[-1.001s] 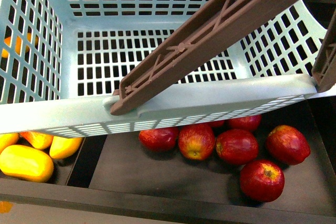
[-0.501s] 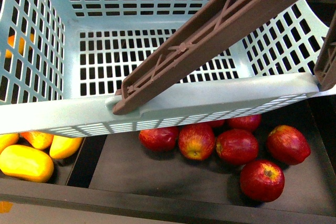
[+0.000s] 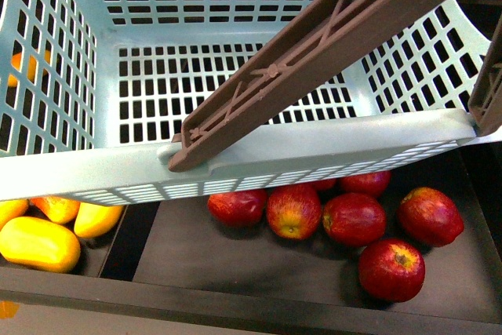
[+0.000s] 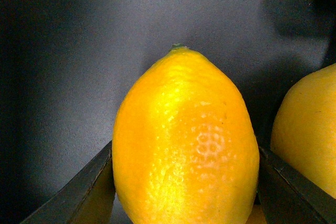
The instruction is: Pick lemon and mango into basket
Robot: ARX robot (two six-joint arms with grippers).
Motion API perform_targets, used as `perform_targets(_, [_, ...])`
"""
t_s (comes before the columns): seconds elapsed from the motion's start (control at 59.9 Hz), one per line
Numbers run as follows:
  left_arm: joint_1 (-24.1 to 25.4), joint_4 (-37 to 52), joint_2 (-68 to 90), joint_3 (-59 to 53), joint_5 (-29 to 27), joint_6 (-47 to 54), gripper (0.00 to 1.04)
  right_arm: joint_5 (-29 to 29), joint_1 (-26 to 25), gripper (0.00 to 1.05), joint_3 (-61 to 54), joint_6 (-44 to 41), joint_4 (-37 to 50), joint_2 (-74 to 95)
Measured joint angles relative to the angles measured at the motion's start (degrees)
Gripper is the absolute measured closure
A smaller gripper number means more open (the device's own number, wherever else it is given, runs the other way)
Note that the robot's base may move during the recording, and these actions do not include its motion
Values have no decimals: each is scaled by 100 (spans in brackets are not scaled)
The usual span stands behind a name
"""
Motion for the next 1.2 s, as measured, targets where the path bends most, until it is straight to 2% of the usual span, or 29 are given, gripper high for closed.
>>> perform_targets(0.3, [0,0,0,0,-7,0,100,-280,-149,42,-605,-452,393,-726])
perform_targets(0.551, [0,0,0,0,-4,2,100,-850,-190,42,-1368,-1158,553,-2540])
perform_targets(0.701, [0,0,0,0,-2,0,100,-1211,4,42,-1683,-1467,271,-3744])
perform_targets(0.901, [0,0,0,0,-4,2,100,-1587,719,42,-1860,-1641,-66,-5311])
perform_targets(1.052, [0,0,0,0,-2,0,100,-1602,1416,42,-1851,-1650,-210,-6105])
perform_targets(1.202, [2,0,0,0,-4,0,100,-1340,2608,42,-1714,-1606,-321,-6516])
